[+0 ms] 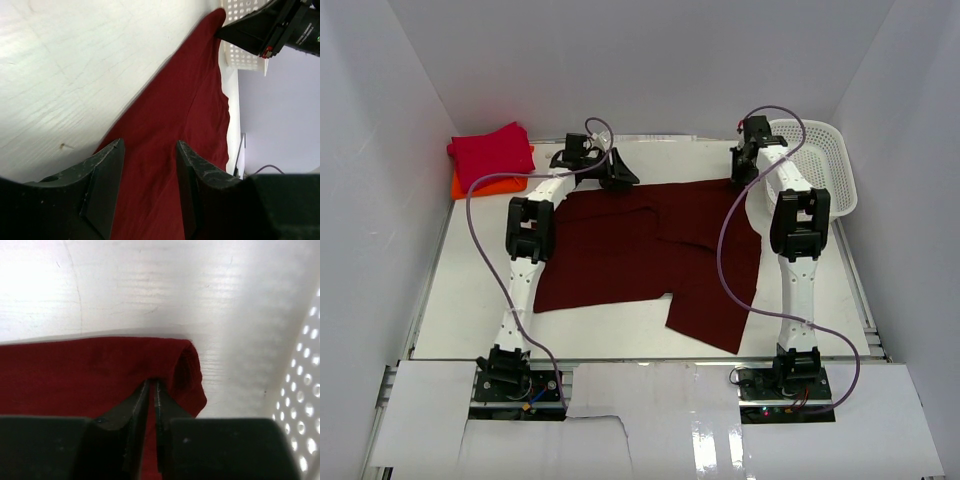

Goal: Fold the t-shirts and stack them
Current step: Fold the flattened tshirt in 1/3 of the way

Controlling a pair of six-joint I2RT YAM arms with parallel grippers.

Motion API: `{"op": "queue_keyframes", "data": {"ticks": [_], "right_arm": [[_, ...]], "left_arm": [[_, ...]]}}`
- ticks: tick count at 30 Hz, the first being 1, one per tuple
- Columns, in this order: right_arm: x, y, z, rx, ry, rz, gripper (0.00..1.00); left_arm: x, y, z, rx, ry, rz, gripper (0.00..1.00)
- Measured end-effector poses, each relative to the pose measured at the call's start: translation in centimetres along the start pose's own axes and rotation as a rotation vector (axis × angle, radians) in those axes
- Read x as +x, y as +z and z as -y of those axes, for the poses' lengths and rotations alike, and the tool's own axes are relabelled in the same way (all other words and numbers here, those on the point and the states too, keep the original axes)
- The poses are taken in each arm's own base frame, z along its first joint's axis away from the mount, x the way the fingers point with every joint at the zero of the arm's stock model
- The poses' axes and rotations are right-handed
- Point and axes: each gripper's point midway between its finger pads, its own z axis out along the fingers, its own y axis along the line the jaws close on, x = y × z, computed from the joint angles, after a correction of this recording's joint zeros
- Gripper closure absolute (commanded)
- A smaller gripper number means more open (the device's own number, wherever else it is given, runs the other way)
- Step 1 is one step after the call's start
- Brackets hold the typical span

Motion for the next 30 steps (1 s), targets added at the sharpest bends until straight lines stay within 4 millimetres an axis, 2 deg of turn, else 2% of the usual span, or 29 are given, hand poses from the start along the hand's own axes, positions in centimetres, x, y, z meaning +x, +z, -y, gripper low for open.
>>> {"op": "queue_keyframes", "data": {"ticks": [3, 6, 9, 10, 11, 12, 15, 17, 18, 19, 21, 25, 27, 30], "right_arm": [[-1.0, -1.1, 0.1, -0.001, 0.002, 0.028, 0.64], [-2.0, -4.1, -0.1, -0.005, 0.001, 0.072, 0.58], [-3.3, -9.7, -0.6, -0.018, -0.01, 0.151, 0.55], [-3.6, -11.6, -0.8, -0.026, -0.013, 0.176, 0.5], [-3.9, -13.8, -1.1, -0.036, -0.021, 0.223, 0.41], [-3.7, -16.1, -1.4, -0.045, -0.028, 0.258, 0.37], [-1.5, -21.2, -2.1, -0.07, -0.046, 0.326, 0.35], [0.4, -22.9, -2.6, -0.088, -0.056, 0.332, 0.34], [1.3, -23.2, -2.9, -0.096, -0.061, 0.331, 0.34], [2.5, -23.1, -3.2, -0.101, -0.065, 0.316, 0.34], [5.4, -22.2, -3.9, -0.112, -0.075, 0.266, 0.34], [9.9, -19.8, -5.3, -0.132, -0.098, 0.138, 0.34], [11.1, -19.1, -5.9, -0.144, -0.1, 0.097, 0.34], [12.3, -18.3, -6.6, -0.154, -0.104, 0.061, 0.34]], "left_arm": [[-1.8, -1.9, 0.5, -0.014, -0.004, 0.041, 0.44], [-4.5, -5.8, 2.2, -0.042, 0.012, 0.115, 0.44], [-7.3, -11.5, 6.8, -0.085, 0.072, 0.216, 0.44], [-8.3, -13.8, 8.9, -0.105, 0.112, 0.265, 0.44], [-8.8, -16.2, 11.1, -0.132, 0.15, 0.312, 0.43], [-9.0, -18.4, 13.7, -0.151, 0.191, 0.356, 0.42], [-7.2, -23.4, 20.3, -0.197, 0.295, 0.463, 0.39], [-4.6, -25.6, 23.0, -0.218, 0.328, 0.5, 0.39], [-3.2, -26.4, 23.6, -0.234, 0.335, 0.513, 0.38], [-1.5, -26.8, 23.7, -0.248, 0.326, 0.51, 0.38], [0.7, -26.9, 22.3, -0.282, 0.297, 0.496, 0.37], [5.0, -25.2, 15.0, -0.391, 0.139, 0.393, 0.38], [7.5, -24.0, 11.1, -0.441, 0.044, 0.32, 0.39], [10.8, -23.0, 7.0, -0.504, -0.066, 0.236, 0.39]]}}
